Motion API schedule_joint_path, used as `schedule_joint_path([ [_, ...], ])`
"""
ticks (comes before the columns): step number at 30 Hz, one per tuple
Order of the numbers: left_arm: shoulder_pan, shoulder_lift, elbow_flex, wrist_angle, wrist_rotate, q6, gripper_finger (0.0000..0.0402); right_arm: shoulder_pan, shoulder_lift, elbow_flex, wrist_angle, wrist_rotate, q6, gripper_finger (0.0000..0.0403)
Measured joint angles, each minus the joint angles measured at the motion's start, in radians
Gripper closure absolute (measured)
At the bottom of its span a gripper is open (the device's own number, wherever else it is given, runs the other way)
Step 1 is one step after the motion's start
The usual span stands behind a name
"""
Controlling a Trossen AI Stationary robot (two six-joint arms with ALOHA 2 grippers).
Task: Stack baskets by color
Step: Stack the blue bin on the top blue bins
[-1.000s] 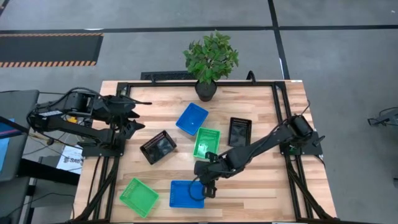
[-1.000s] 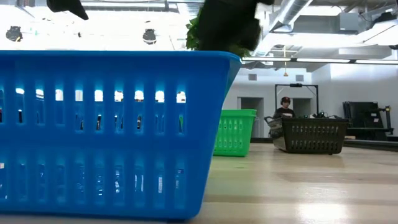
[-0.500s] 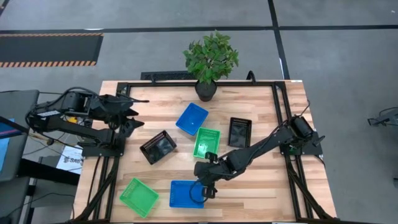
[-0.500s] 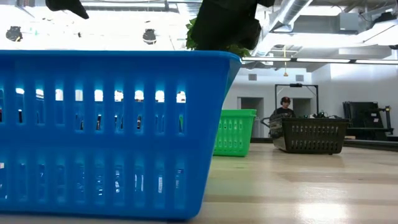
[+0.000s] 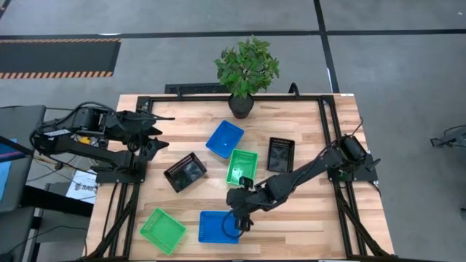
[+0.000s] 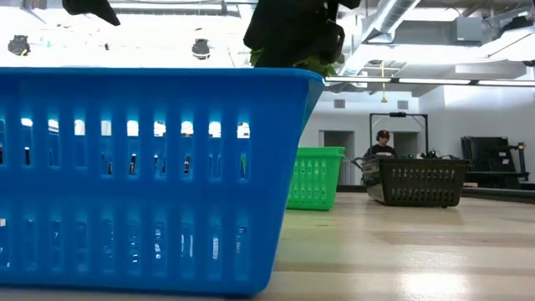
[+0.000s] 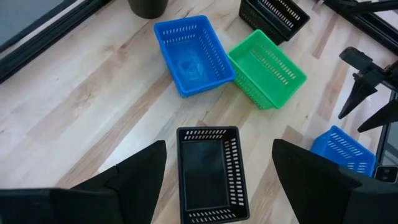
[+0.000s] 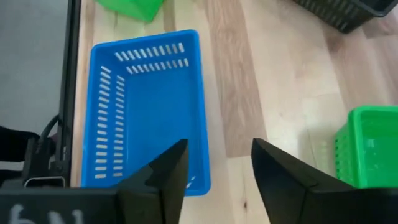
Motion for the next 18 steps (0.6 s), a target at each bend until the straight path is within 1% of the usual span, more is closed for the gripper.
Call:
schedule_joint_path([
  [2, 0.000, 0.000, 0.000, 0.000, -0.002, 0.000, 0.0120, -0.002, 0.001, 0.000, 0.000, 0.000, -0.010, 0.0196],
  [5, 0.000, 0.000, 0.000, 0.000, -0.020, 0.008, 0.0120, -0.003, 0.036, -0.001, 0.027, 0.003, -0.034, 0.0193],
  [7, 0.000, 0.000, 0.000, 0.000, -0.026, 0.008, 0.0120, 0.002, 0.050, -0.006, 0.021, 0.000, -0.057, 0.0197],
  [9, 0.000, 0.000, 0.000, 0.001, -0.026, 0.015, 0.0120, 0.001, 0.081, 0.003, 0.079, -0.003, -0.061, 0.0203],
  [11, 0.000, 0.000, 0.000, 0.000, -0.026, 0.016, 0.0120, 0.002, 0.087, -0.001, 0.034, -0.010, -0.064, 0.0208],
  [13, 0.000, 0.000, 0.000, 0.000, -0.026, 0.016, 0.0120, -0.001, 0.105, -0.002, 0.073, -0.024, -0.067, 0.0211],
  [18, 0.000, 0.000, 0.000, -0.005, -0.026, 0.017, 0.0120, -0.009, 0.116, 0.000, 0.066, -0.056, -0.064, 0.0213],
])
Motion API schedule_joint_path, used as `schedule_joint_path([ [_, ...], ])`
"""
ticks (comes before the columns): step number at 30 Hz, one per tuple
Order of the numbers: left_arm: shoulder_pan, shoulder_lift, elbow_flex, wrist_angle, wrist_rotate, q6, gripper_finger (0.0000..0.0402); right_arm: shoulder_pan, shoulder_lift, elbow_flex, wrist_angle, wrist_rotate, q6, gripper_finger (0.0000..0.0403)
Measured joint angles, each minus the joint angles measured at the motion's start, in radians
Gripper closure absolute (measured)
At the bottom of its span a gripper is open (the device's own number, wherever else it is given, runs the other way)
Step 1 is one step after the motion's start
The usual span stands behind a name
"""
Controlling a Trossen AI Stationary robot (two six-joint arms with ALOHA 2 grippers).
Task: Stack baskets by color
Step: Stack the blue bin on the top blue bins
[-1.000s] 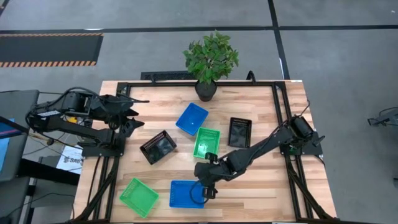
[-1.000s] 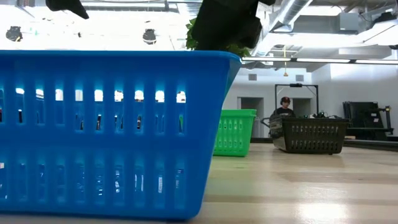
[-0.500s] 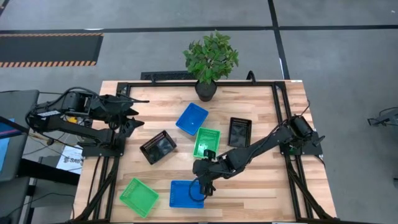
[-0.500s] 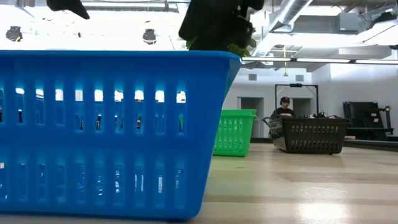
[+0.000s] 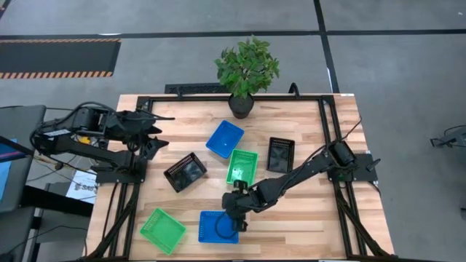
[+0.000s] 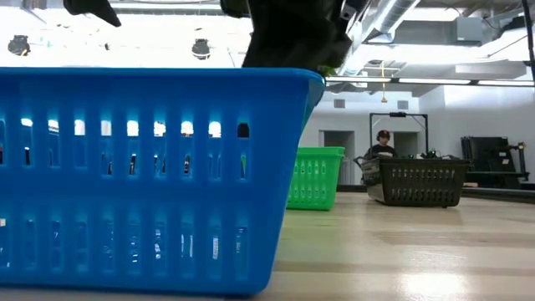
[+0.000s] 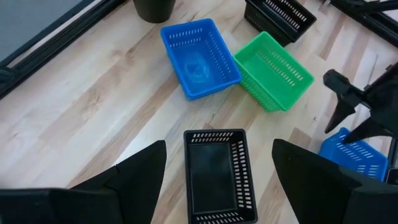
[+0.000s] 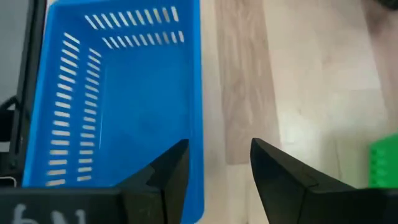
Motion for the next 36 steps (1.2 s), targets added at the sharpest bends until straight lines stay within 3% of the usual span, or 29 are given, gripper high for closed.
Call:
schedule_joint_path([
  [13, 0.000, 0.000, 0.000, -0.003, 0.000, 0.017, 0.0120, 0.002, 0.022, -0.007, 0.003, -0.009, 0.005, 0.0215],
  [21, 0.000, 0.000, 0.000, -0.003, -0.004, 0.018, 0.0120, 0.004, 0.049, -0.009, -0.015, -0.087, 0.008, 0.0224],
  [26, 0.000, 0.000, 0.000, -0.005, -0.004, 0.018, 0.0120, -0.001, 0.039, -0.009, -0.024, -0.086, 0.005, 0.0273],
  [32, 0.000, 0.000, 0.000, -0.005, -0.004, 0.018, 0.0120, -0.001, 0.039, -0.009, -0.050, -0.119, 0.012, 0.0385],
  [36, 0.000, 0.000, 0.000, -0.005, -0.004, 0.018, 0.0120, -0.001, 0.038, -0.009, -0.052, -0.117, 0.038, 0.0386],
])
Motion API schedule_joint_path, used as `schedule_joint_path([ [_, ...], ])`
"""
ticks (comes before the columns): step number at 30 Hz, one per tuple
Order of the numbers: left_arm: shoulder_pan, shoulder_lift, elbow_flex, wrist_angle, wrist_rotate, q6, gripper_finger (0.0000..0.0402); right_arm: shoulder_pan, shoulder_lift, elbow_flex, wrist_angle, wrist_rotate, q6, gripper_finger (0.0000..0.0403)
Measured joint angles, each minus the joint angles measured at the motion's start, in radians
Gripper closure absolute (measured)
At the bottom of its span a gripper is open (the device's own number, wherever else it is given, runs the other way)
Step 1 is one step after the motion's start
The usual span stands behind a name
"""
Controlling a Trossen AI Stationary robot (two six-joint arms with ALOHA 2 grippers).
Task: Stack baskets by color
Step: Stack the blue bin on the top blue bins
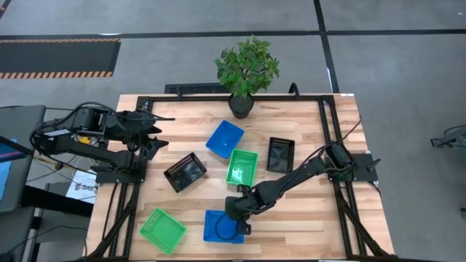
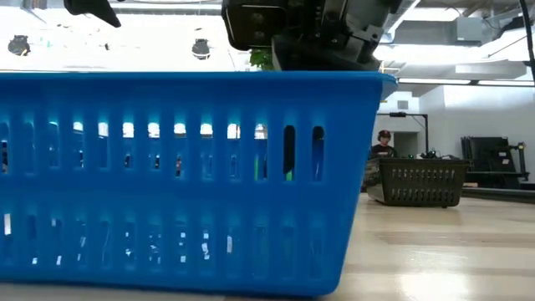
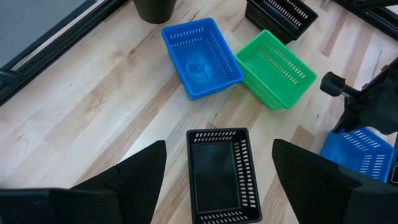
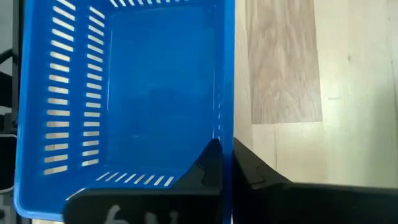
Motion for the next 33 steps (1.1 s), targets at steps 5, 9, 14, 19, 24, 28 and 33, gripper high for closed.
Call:
schedule_joint_path([
  [5, 0.000, 0.000, 0.000, 0.000, 0.000, 0.000, 0.0120, -0.013, -0.024, 0.002, -0.014, 0.018, 0.074, 0.0393],
  [9, 0.000, 0.000, 0.000, 0.000, 0.000, 0.000, 0.0120, -0.029, -0.064, 0.000, -0.031, 0.046, 0.134, 0.0396],
  [14, 0.000, 0.000, 0.000, -0.008, 0.000, 0.000, 0.0120, -0.038, -0.140, 0.000, -0.043, 0.088, 0.180, 0.0394],
  [19, 0.000, 0.000, 0.000, -0.012, 0.000, 0.000, 0.0120, -0.035, -0.245, 0.001, -0.083, 0.216, 0.333, 0.0398],
  [24, 0.000, -0.001, 0.000, -0.012, -0.022, 0.000, 0.0120, -0.021, -0.329, 0.001, -0.176, 0.530, 0.691, 0.0385],
  [28, 0.000, 0.000, 0.000, -0.011, -0.049, 0.000, 0.0120, -0.005, -0.356, 0.001, -0.295, 0.764, 0.979, 0.0387],
  [33, 0.000, 0.000, 0.000, -0.011, -0.074, 0.000, 0.0120, -0.014, -0.324, 0.002, -0.411, 0.956, 1.336, 0.0397],
])
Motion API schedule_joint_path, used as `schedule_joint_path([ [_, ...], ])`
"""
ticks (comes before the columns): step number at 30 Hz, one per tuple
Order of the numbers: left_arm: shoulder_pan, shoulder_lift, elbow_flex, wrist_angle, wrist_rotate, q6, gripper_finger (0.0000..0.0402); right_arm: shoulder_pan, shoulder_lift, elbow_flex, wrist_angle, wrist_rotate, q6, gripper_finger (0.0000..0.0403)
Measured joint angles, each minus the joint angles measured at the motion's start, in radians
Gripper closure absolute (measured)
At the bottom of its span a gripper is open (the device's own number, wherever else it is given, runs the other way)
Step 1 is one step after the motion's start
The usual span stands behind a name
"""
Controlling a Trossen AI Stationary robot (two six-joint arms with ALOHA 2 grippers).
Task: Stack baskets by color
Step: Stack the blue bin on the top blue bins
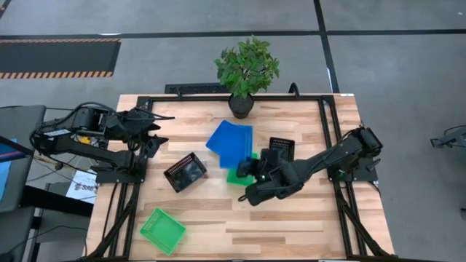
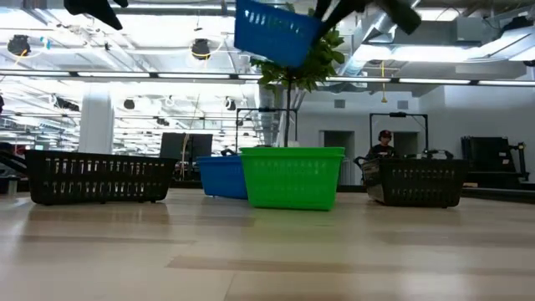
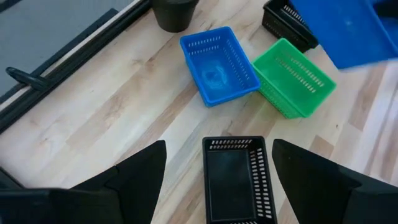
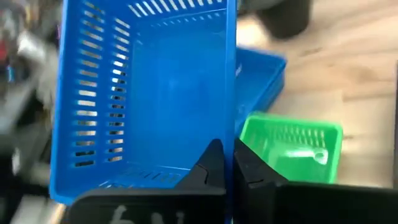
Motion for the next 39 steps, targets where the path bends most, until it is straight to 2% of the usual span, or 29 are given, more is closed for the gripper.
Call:
schedule_joint_path([
  [3, 0.000, 0.000, 0.000, 0.000, 0.000, 0.000, 0.0120, -0.029, 0.018, -0.003, -0.072, 0.006, 0.191, 0.0384],
  [6, 0.000, 0.000, 0.000, 0.000, 0.000, -0.001, 0.0120, -0.066, 0.047, -0.002, -0.066, 0.001, 0.259, 0.0376],
  [14, 0.000, 0.000, 0.000, 0.000, 0.000, -0.014, 0.0120, -0.162, 0.092, 0.000, 0.096, -0.025, 0.204, 0.0394],
  [18, 0.000, -0.001, 0.000, 0.000, 0.000, -0.016, 0.0120, -0.210, 0.113, 0.000, 0.136, -0.043, 0.194, 0.0374],
  [24, 0.000, 0.000, 0.000, 0.000, 0.000, -0.016, 0.0120, -0.277, 0.161, -0.002, 0.169, -0.145, 0.182, 0.0364],
  [33, 0.000, 0.001, 0.000, -0.001, 0.000, -0.020, 0.0120, -0.318, 0.238, -0.001, 0.263, -0.175, 0.174, 0.0375],
  [39, 0.000, 0.000, 0.000, -0.001, 0.000, -0.028, 0.0120, -0.317, 0.238, -0.001, 0.267, -0.168, 0.159, 0.0367],
])
